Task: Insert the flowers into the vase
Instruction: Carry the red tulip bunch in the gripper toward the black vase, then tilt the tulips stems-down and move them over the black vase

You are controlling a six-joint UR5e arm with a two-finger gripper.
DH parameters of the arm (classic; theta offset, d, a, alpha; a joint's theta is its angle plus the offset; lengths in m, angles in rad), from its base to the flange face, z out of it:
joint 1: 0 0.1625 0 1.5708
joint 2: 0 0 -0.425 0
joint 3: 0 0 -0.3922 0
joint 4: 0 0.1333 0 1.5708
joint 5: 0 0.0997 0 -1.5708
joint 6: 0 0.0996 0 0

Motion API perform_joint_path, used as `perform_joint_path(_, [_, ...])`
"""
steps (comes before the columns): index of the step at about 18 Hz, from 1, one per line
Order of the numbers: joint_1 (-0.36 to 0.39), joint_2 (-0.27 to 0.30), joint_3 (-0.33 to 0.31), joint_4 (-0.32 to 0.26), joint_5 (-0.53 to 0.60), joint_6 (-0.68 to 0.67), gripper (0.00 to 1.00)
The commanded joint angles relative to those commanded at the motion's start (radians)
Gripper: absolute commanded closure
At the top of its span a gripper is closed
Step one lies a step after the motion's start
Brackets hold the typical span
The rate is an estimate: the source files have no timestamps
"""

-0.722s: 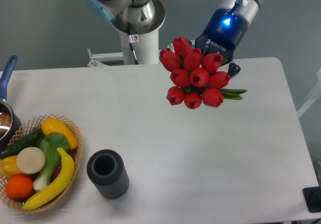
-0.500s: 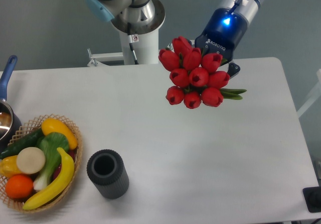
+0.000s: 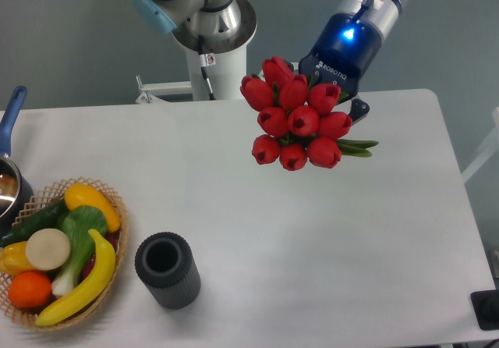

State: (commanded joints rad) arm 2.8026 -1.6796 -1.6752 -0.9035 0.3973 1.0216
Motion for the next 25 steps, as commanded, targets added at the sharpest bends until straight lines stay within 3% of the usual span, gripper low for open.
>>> perform_joint_path(11, [-0.055,-0.038,0.023,0.058,0.0,0.0,0.67])
perform_joint_path(15, [-0.11,-0.075,0.048,0.109,-0.006,0.0,0.67])
perform_joint_path(19, [-0.115,-0.094,0.054,0.115,-0.101,0.006,0.67])
perform_joint_path(22, [-0.12,-0.143,0.064,0.117,-0.228,0.054,0.67])
perform_joint_path(25, [-0.152,-0.164,0.068,0.117,-0.268,0.084,0.67])
